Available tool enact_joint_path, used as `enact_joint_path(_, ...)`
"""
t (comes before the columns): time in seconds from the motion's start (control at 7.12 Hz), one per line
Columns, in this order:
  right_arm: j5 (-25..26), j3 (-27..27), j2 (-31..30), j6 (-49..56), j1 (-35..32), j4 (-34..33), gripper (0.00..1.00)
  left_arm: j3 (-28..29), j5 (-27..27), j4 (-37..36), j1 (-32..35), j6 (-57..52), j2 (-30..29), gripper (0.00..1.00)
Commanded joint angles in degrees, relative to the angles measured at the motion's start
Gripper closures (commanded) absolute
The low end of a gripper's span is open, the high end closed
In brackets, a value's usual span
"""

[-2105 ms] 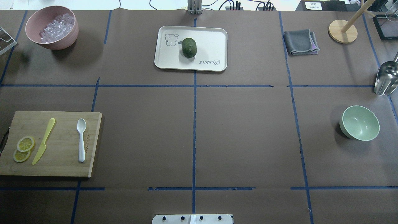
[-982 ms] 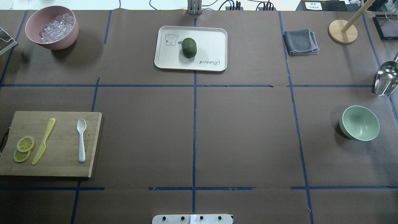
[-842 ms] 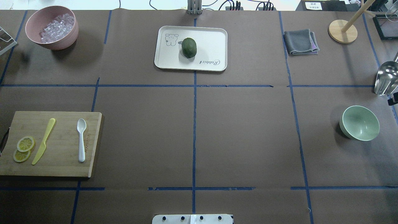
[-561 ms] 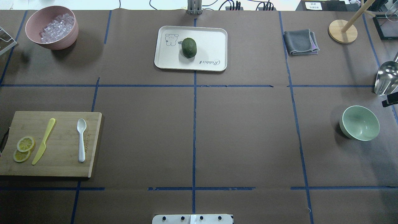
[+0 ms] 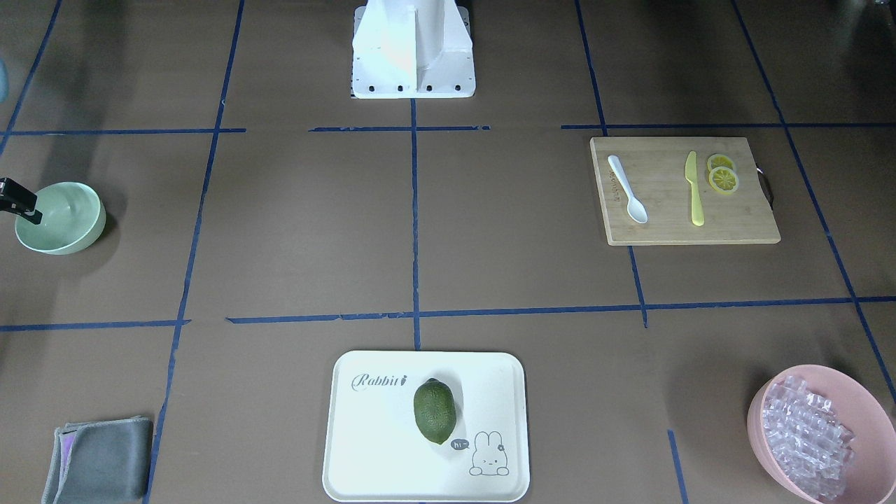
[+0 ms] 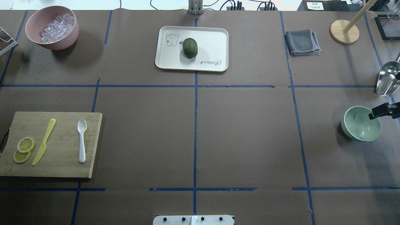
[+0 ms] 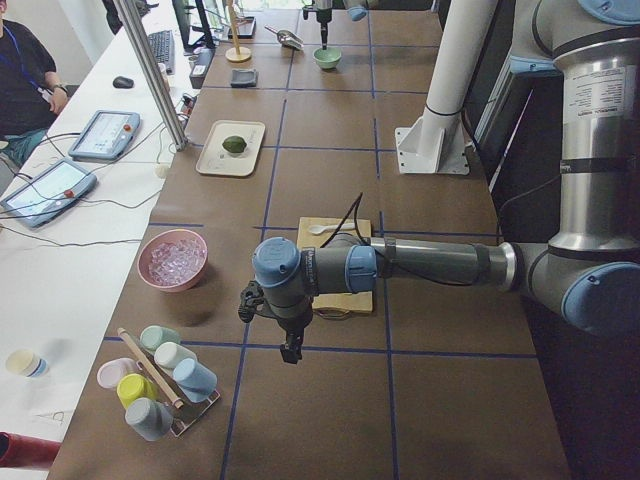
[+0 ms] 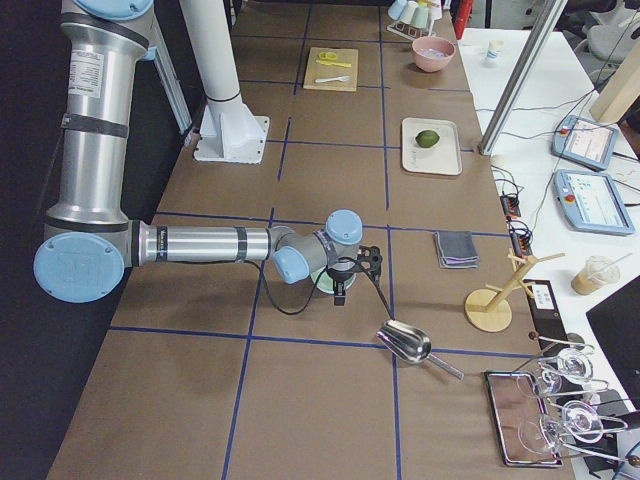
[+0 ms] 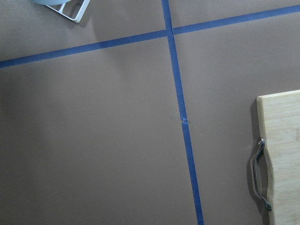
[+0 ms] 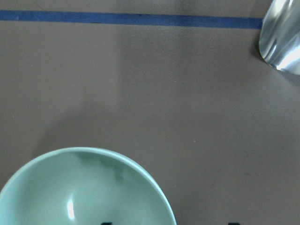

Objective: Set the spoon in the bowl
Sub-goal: 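Grasp the pale green bowl's rim with the right gripper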

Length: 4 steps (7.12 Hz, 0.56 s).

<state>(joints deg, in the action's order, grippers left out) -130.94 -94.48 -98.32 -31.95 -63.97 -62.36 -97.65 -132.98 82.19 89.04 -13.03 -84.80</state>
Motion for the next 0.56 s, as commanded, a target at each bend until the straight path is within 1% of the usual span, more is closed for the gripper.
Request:
enact_joint_path(0.0, 0.07, 0.35, -0.12, 0.39, 0.6, -0.04, 0.83, 0.0, 0.0, -0.01, 0.0, 0.02, 0.16, 0.0)
enact_joint_path(0.14, 0.07, 0.27, -0.12, 0.31, 0.6, 0.05, 0.98, 0.09, 0.09, -0.01, 0.0, 0.02, 0.25, 0.0)
enact_joint_path(0.42, -0.11, -0.34, -0.29, 0.48, 0.34, 0.05, 1.0, 0.0, -0.09, -0.01, 0.0, -0.07, 0.6, 0.0)
